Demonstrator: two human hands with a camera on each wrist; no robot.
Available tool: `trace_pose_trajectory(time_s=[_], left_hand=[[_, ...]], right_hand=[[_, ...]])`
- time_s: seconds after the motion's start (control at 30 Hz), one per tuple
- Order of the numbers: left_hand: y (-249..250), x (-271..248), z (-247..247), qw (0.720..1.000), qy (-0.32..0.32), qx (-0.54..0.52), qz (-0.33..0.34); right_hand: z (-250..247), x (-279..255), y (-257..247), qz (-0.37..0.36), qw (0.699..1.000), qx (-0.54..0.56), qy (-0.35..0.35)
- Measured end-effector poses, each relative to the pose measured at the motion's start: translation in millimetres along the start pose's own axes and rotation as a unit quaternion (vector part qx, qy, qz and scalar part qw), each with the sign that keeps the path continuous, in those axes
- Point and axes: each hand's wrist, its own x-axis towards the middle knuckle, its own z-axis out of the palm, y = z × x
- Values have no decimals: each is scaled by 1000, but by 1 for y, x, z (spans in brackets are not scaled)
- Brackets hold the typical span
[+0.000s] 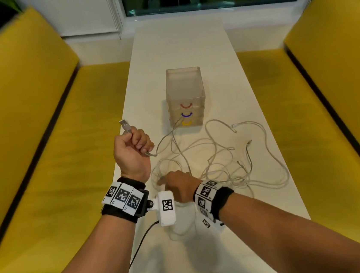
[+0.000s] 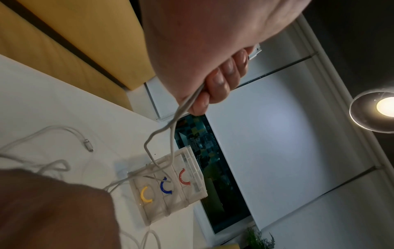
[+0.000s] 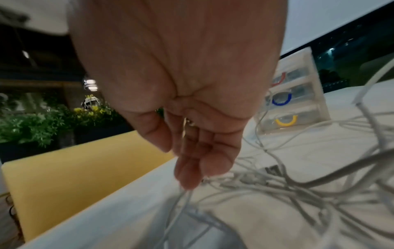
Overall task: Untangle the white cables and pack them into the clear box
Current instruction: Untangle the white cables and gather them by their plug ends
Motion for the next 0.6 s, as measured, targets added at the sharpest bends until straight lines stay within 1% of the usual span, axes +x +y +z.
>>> trace_pose_trajectory(time_s=[0.1, 0.2, 0.27, 0.37, 0.5, 0.57, 0.6], left_hand=[[-1, -2, 2, 1000, -3, 9, 0], [0, -4, 4, 1000, -6, 17, -1], [2, -5, 4, 1000, -4, 20, -1], [5, -6, 1, 1000, -1, 22, -2], [6, -5, -3, 1000, 2, 22, -5], [6, -4, -5, 1000, 2, 22, -5], [6, -3, -5, 1000, 2, 21, -5]], right_hand=[[4, 19, -7, 66, 997, -31, 35], [7, 34, -9, 112, 990, -44, 72], [9, 42, -7, 137, 987, -48, 74], [10, 53, -4, 152, 982, -70, 84], [4, 67, -8, 162, 975, -62, 139], [2, 72, -14, 157, 971, -82, 159], [2, 74, -16, 152, 970, -102, 157]])
